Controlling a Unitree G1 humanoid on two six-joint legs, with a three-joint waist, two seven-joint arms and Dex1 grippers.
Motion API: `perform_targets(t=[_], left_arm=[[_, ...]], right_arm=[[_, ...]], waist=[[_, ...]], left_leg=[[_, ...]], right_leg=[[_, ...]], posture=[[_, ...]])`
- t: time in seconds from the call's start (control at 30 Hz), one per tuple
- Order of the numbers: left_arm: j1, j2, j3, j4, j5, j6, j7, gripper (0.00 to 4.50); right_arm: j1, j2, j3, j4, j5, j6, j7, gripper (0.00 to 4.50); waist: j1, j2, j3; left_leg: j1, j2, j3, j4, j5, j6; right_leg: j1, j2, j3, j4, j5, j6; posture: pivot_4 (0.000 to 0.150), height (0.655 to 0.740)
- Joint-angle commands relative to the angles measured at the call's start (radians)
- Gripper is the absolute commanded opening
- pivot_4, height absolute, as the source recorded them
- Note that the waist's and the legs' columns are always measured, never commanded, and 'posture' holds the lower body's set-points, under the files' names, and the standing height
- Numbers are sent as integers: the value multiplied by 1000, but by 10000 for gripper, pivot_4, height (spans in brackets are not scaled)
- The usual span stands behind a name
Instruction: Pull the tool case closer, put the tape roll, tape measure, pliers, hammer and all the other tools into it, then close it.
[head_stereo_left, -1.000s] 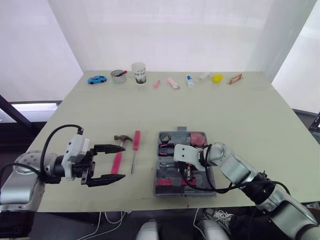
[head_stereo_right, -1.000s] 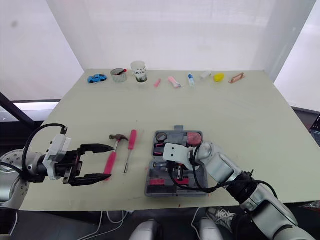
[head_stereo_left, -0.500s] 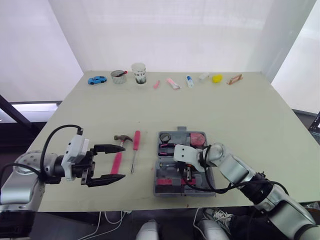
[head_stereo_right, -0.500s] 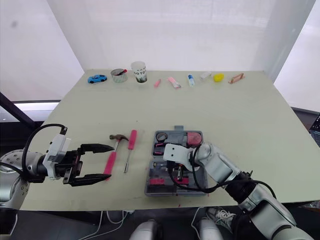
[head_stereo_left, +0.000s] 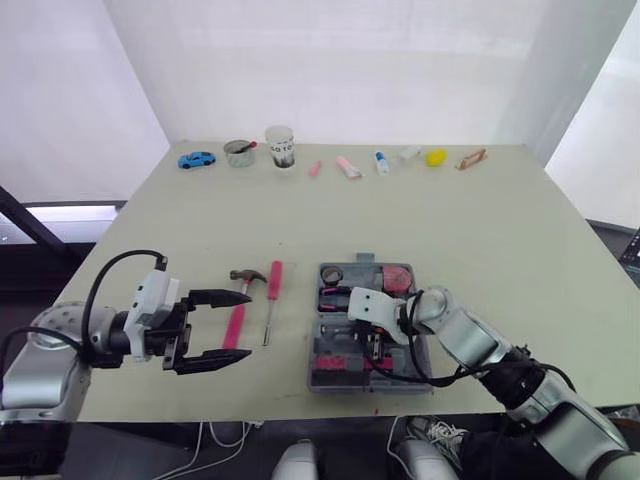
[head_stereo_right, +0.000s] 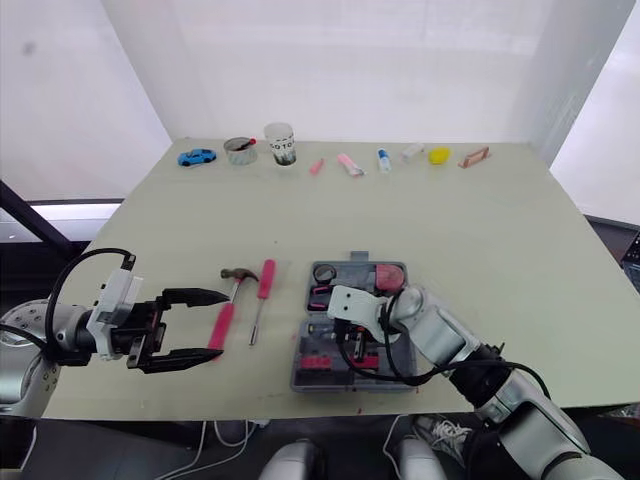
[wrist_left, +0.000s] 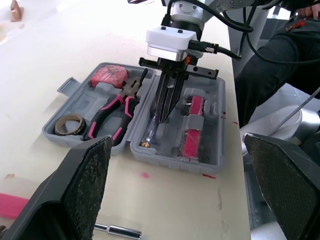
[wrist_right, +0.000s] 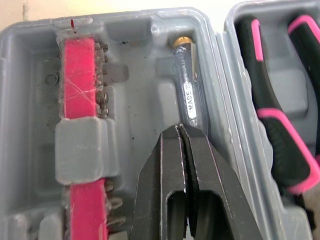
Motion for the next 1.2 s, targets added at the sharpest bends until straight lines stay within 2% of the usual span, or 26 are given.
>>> perform_targets(t=[0.03,0.3,0.73,0.8,0.87,0.9,0.93,1.13,1.2], left_arm=[[6,-11,32,-27,-36,17,16,45000],[67,-56,100,-51,-67,57,113,45000],[172,-148,237,93,-32,7,301,45000],[184,-167,261,145,-14,-30,331,45000],[197,-180,278,175,-5,-53,352,45000],[206,-188,287,193,6,-70,368,45000],[216,-195,296,209,16,-87,384,45000],[291,-239,331,239,32,-127,447,45000],[329,-258,343,257,45,-145,478,45000]], right_arm=[[16,-7,-86,-100,60,-13,6,555],[186,-37,-381,-278,280,-17,-12,555],[553,-85,-802,-149,362,-416,-132,555],[606,-90,-863,-110,372,-476,-142,5916],[645,-86,-905,-87,395,-519,-138,9148],[672,-90,-919,-75,395,-548,-133,15012],[698,-90,-932,-67,401,-575,-124,16771],[806,-74,-1034,-15,492,-683,-98,43439],[851,-74,-1076,30,509,-725,-87,44463]], waist=[[-1,0,0],[0,0,0],[0,0,0],[0,0,0],[0,0,0],[-1,0,0],[0,0,0],[-1,0,0],[0,-1,-1]], left_leg=[[0,0,0,0,0,0],[0,0,-1,-1,0,0],[2,0,-2,-1,0,0],[2,0,-2,-1,0,0],[3,0,-2,-1,0,0],[3,0,-2,-1,0,0],[3,0,-2,-1,0,0],[4,0,-1,-1,0,0],[4,0,-1,-1,0,0]], right_leg=[[0,0,0,0,0,0],[0,0,-1,-1,0,0],[4,0,-2,-3,0,0],[5,0,-2,-3,0,0],[5,0,-2,-3,0,0],[5,0,-2,-3,0,0],[5,0,-2,-4,0,0],[5,0,-1,-3,-2,-2],[6,0,-1,-3,-2,-2]], posture=[[1500,7400],[1500,7400],[1500,7400],[1500,7400],[1500,7400],[1500,7400],[1500,7400],[1500,7400],[1500,7400]])
